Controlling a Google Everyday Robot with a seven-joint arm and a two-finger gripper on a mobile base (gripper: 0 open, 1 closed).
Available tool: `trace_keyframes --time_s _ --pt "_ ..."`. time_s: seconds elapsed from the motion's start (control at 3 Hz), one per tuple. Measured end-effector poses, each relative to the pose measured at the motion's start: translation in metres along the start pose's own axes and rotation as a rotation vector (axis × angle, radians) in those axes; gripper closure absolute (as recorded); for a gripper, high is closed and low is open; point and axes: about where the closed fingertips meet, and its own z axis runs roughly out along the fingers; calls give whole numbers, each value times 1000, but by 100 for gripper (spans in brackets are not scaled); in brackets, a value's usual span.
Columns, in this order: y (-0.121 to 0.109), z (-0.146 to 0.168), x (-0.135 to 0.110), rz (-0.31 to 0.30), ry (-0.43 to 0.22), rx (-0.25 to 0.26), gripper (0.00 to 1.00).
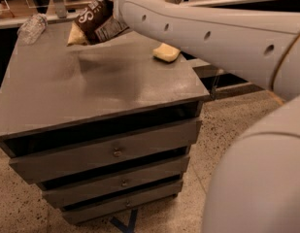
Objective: Move brown chip bag near water bottle
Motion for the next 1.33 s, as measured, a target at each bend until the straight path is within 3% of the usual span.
trace_keyframes --time_s 0.33,0.67,1.33 --pt "-12 -2 12 -1 30 34 100" --pt "-11 -2 11 -2 28 33 100" --pt "-52 28 4 112 -12 121 100"
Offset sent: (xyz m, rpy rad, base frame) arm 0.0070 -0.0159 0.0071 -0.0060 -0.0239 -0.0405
